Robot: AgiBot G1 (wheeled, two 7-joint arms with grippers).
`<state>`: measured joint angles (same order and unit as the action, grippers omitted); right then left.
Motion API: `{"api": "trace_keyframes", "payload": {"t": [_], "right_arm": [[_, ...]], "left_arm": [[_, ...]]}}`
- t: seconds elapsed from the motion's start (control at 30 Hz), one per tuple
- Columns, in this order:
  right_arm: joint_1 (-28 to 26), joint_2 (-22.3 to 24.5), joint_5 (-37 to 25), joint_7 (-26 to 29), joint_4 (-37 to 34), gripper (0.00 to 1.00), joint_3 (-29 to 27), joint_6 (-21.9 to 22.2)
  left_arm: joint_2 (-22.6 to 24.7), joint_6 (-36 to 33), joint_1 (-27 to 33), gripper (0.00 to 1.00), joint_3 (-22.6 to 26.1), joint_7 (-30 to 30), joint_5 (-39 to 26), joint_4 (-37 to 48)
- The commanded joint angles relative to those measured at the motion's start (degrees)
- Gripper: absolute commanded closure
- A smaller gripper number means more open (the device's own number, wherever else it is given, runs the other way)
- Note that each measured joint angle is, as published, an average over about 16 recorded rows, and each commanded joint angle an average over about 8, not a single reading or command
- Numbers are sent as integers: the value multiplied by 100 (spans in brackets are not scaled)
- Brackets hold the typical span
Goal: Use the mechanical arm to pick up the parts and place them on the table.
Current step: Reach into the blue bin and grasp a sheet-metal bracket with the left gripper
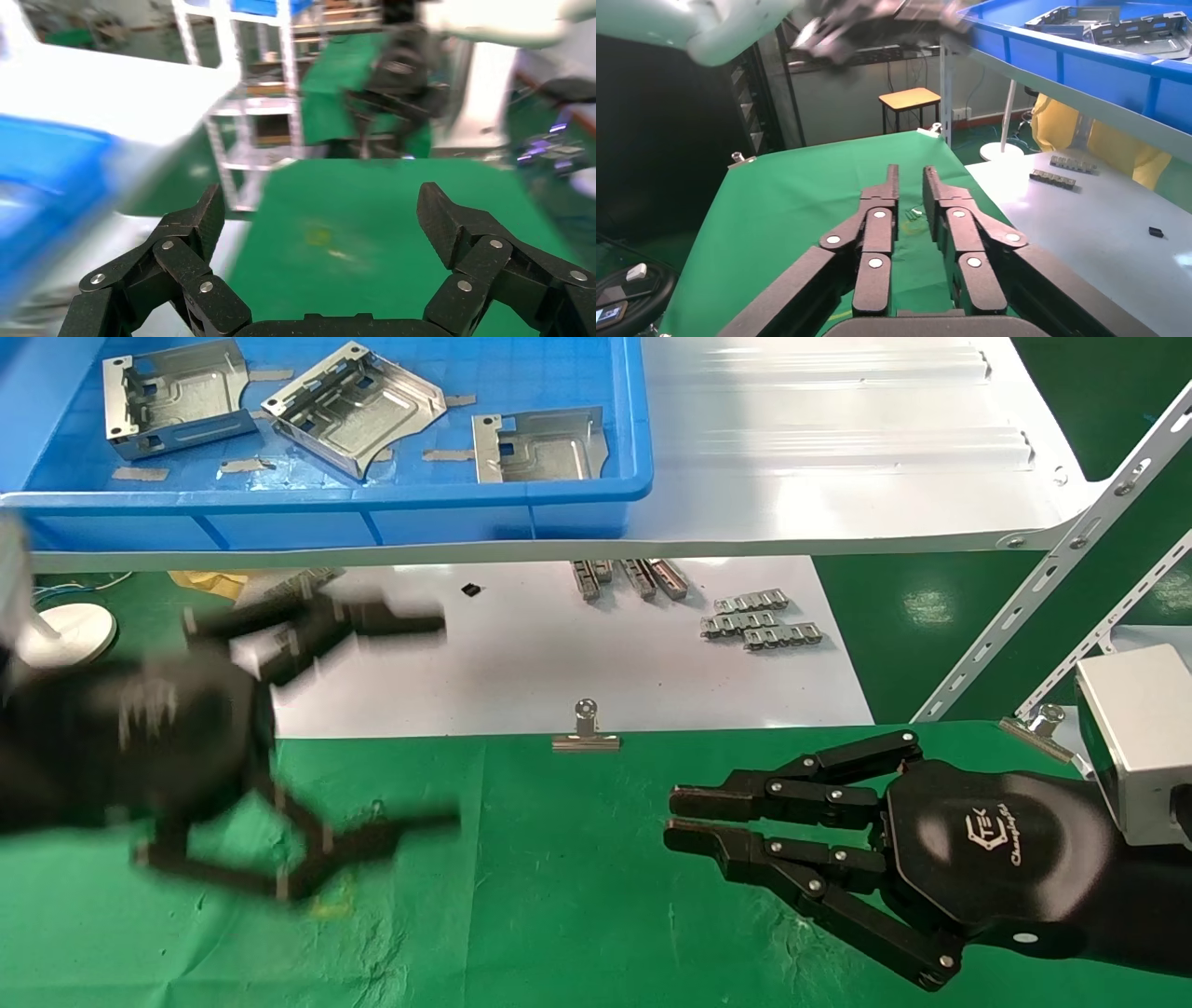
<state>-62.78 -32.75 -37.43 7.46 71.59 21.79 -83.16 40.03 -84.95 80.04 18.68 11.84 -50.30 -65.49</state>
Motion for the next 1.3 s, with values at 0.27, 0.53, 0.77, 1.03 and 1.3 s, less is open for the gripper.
{"api": "trace_keyframes", "payload": {"t": [0.27, 0.53, 0.77, 1.03, 1.3], "right_arm": [[0, 0, 0, 0, 0, 100, 0, 0], [0, 0, 0, 0, 0, 100, 0, 0], [0, 0, 0, 0, 0, 100, 1, 0], [0, 0, 0, 0, 0, 100, 1, 0], [0, 0, 1, 0, 0, 100, 1, 0]], "left_arm": [[1025, 498, 2239, 0, 579, -103, -1449, 2476], [1853, 1960, 3216, 0, 889, -512, -2336, 4602], [2235, 2554, 3640, 62, 1131, -732, -2786, 5494], [2417, 2705, 3921, 100, 1393, -806, -3180, 6025], [2462, 3003, 3995, 100, 1451, -904, -3277, 6289]]}}
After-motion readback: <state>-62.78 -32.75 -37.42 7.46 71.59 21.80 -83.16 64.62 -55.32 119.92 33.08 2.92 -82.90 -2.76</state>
